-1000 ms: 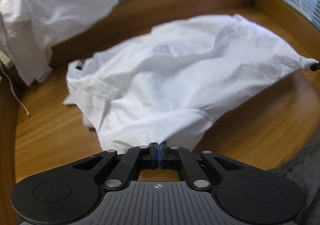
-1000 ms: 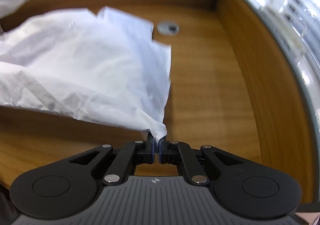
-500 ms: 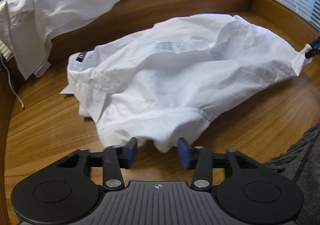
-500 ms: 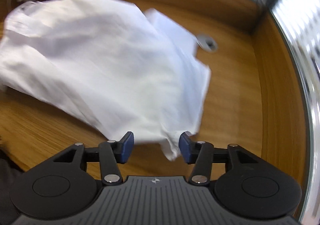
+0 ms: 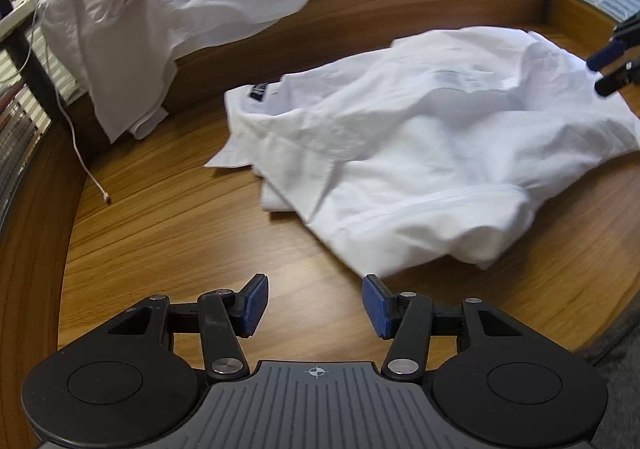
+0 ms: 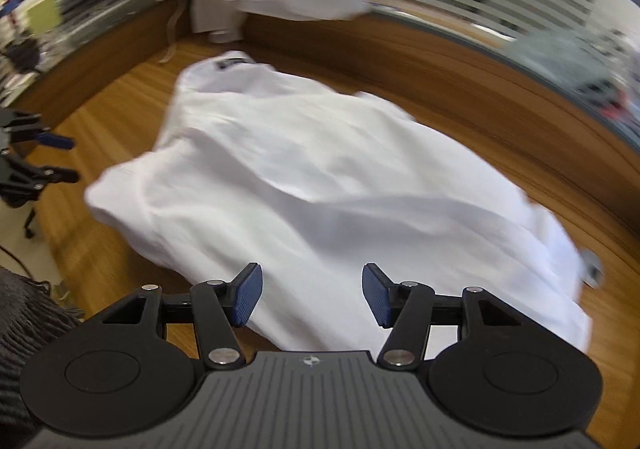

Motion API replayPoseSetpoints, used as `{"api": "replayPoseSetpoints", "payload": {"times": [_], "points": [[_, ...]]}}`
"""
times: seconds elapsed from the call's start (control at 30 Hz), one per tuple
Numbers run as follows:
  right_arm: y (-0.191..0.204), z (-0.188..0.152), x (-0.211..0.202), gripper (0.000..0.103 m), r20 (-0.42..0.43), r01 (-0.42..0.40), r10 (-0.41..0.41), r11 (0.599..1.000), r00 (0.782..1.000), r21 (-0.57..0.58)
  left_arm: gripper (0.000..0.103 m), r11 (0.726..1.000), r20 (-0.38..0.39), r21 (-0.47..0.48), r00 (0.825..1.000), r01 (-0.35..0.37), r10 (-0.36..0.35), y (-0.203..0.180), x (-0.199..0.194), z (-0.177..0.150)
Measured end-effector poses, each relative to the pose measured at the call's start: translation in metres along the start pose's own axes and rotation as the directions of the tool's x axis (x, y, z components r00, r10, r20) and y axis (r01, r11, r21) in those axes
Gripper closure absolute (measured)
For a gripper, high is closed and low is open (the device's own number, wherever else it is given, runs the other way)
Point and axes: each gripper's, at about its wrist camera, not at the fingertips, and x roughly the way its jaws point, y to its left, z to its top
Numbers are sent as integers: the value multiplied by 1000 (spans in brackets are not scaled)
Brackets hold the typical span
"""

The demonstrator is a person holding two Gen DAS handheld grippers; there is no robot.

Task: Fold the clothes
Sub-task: 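Open both grippers to release the shirt onto the desk and withdraw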

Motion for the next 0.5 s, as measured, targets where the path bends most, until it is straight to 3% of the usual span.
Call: {"api": "replayPoseSetpoints", "payload": {"times": [0.2,0.5], "points": [[70,35,44,36,-11,-109,109,990,994,-86,48,1000,2,-17,1000,-2,2,38,19,-1],[156,71,102,22,-69,-180,169,956,983,-232,47,1000,6,8,1000,23,-23,77,42,2]]}}
